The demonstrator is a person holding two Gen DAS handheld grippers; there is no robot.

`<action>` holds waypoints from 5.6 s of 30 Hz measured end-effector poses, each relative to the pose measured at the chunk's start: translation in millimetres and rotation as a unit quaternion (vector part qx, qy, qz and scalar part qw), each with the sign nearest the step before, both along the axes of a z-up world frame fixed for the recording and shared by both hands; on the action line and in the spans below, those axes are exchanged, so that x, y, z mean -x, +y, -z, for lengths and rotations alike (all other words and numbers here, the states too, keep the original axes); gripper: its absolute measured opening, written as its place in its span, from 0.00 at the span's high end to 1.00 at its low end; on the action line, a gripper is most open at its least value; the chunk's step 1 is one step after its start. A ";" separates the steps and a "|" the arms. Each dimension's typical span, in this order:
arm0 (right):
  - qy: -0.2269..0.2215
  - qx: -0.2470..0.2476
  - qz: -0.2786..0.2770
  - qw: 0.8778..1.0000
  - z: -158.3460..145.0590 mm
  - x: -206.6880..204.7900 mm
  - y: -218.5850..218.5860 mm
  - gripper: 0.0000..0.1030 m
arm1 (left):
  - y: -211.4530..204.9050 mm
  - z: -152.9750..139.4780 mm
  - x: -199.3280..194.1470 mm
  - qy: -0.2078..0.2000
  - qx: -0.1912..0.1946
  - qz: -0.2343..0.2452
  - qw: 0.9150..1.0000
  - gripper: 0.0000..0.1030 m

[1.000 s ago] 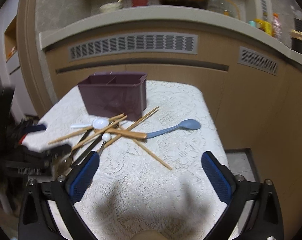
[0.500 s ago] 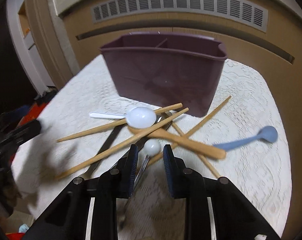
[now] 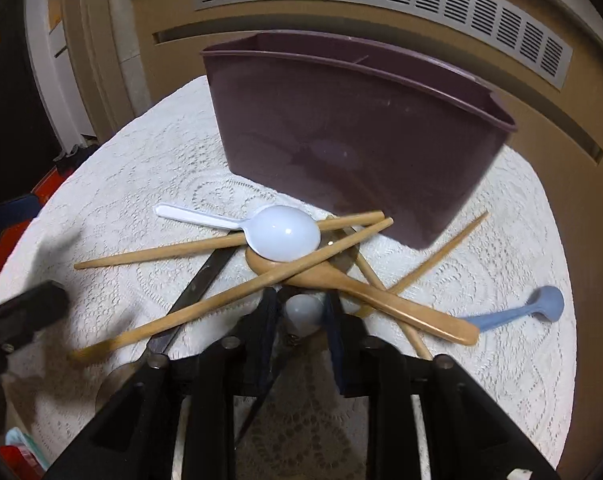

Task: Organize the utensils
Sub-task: 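Grasp the silver spoon and a chopstick with the left tool while the right tool grasps the white-knobbed utensil, then lift the held utensils with both tools and carry them over the maroon holder, then lower the utensils into the maroon holder and open both tools, then grasp the blue plastic spoon by its handle with the right tool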

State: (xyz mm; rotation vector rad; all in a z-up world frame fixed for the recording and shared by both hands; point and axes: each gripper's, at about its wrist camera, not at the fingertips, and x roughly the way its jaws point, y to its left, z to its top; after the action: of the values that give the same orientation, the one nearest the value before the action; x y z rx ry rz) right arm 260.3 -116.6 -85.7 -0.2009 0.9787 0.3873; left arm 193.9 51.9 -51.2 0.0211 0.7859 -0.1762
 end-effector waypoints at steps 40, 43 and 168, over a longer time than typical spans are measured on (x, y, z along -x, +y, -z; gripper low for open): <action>-0.035 -0.110 0.086 0.990 -58.5 81.0 -101.8 0.80 | -79.7 -34.1 -39.1 0.059 0.081 0.072 0.992 0.88; -0.040 -0.104 0.081 0.990 -63.0 82.4 -96.9 0.80 | -69.0 -50.3 -21.5 0.028 0.113 0.071 0.991 0.88; 0.033 -0.074 0.172 0.982 11.7 19.6 -140.8 0.83 | -64.6 15.3 11.9 0.117 0.085 0.060 0.988 0.16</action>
State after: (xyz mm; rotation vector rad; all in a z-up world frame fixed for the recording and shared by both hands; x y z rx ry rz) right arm 240.7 -257.4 -97.3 0.1176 1.0231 0.1482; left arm 182.0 -12.7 -66.5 -0.1149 1.0013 -0.3638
